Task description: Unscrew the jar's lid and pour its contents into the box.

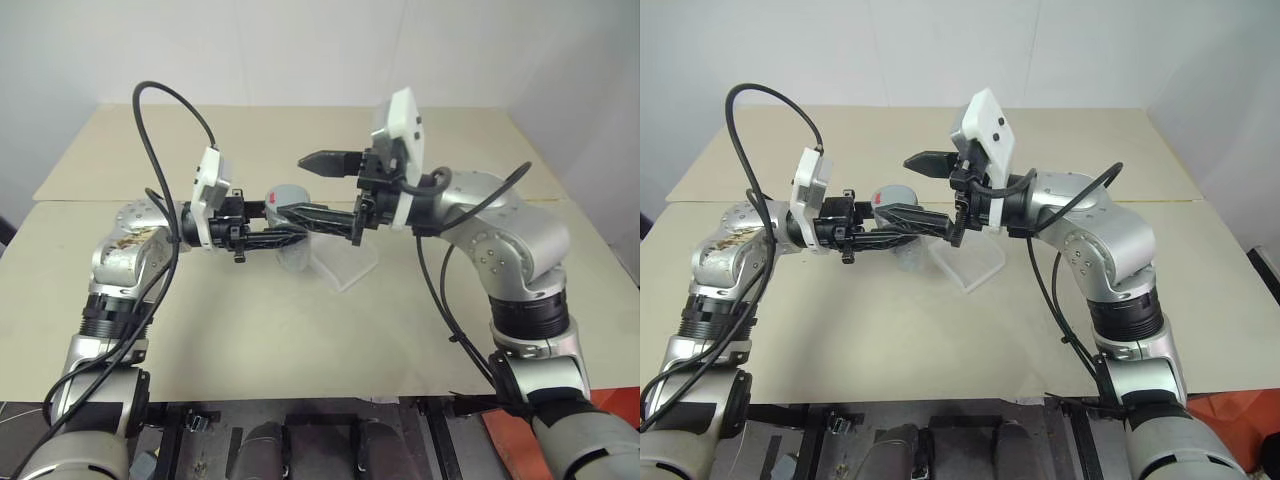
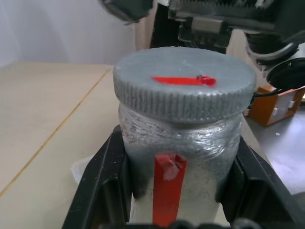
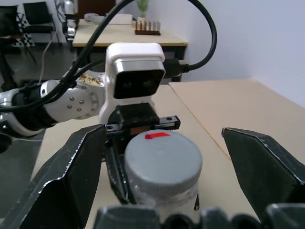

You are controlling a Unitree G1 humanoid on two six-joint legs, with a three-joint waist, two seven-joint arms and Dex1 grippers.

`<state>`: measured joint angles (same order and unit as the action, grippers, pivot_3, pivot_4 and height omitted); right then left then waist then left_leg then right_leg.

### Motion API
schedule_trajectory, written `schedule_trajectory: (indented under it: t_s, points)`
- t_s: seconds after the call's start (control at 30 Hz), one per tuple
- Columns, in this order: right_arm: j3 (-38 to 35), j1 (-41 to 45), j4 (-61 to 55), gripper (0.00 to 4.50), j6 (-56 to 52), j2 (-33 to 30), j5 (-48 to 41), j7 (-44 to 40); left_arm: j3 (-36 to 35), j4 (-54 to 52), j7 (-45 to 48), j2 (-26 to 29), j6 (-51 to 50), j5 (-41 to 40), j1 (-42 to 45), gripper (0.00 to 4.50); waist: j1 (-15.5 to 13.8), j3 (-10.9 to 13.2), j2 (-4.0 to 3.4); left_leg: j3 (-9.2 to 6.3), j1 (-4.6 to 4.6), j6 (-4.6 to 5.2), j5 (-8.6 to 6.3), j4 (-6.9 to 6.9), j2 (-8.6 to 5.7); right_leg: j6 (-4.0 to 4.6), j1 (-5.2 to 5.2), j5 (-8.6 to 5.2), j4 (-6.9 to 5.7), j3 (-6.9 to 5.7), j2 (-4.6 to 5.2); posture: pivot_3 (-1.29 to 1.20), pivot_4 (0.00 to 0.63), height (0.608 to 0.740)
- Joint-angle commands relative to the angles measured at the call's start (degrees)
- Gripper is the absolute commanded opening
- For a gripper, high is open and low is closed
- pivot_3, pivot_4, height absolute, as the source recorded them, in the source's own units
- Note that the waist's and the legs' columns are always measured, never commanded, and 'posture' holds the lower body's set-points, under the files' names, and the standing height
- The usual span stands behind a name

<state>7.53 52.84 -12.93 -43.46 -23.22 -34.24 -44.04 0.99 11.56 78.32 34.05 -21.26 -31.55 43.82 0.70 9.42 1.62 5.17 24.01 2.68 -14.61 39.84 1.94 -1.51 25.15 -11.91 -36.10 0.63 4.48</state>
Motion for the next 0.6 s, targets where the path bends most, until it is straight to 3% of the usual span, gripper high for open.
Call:
schedule_trajectory:
  t_s: [0.03, 0.33, 0.43, 0.53, 0.6]
  points:
    - [0.4, 1.6, -0.9, 4.50, -0.1, 0.7, 1.0, 0.8, -0.8, -0.8, 0.9, -0.3, 1.4, -0.1, 1.8, 1.96, 0.1, 0.0, 0.00, -0.01, 0.02, 0.00, 0.00, 0.00, 0.00, 0.00, 0.02, 0.00, 0.00, 0.00, 0.00, 0.00, 0.150, 0.740]
    - [1.7, 1.1, -1.1, 4.50, -0.7, 1.4, 1.7, 0.3, -1.3, -2.0, 1.1, -0.1, 1.2, 0.0, 1.1, 1.96, 0.1, 0.0, 0.00, -0.06, 0.08, 0.00, 0.00, 0.01, 0.00, -0.01, 0.05, 0.00, 0.00, -0.02, 0.00, 0.00, 0.150, 0.740]
    - [1.9, 0.9, -1.0, 3.91, -0.9, 1.3, 1.5, -0.3, -1.4, -2.5, 1.1, 0.1, 1.1, -0.1, 0.8, 1.96, 0.1, 0.0, 0.00, -0.06, 0.08, 0.00, 0.00, 0.02, 0.01, -0.01, 0.05, 0.00, 0.00, -0.03, 0.00, 0.00, 0.150, 0.740]
    - [1.5, 1.0, -0.6, 2.88, -0.4, 1.6, 0.9, -1.1, -1.5, -2.9, 1.5, 0.4, 1.3, -0.1, 0.5, 1.96, 0.1, 0.0, 0.00, -0.07, 0.09, 0.00, 0.00, 0.02, 0.01, -0.01, 0.05, 0.00, -0.01, -0.03, 0.00, 0.00, 0.150, 0.740]
    - [0.5, 1.7, 0.7, 2.75, -0.5, 2.1, -1.0, -3.1, -1.6, -3.4, 2.8, 0.7, 1.6, -0.7, 0.4, 1.96, 0.1, 0.0, 0.00, -0.06, 0.08, 0.01, 0.00, 0.02, 0.00, -0.01, 0.04, 0.00, -0.01, -0.03, 0.00, 0.00, 0.150, 0.740]
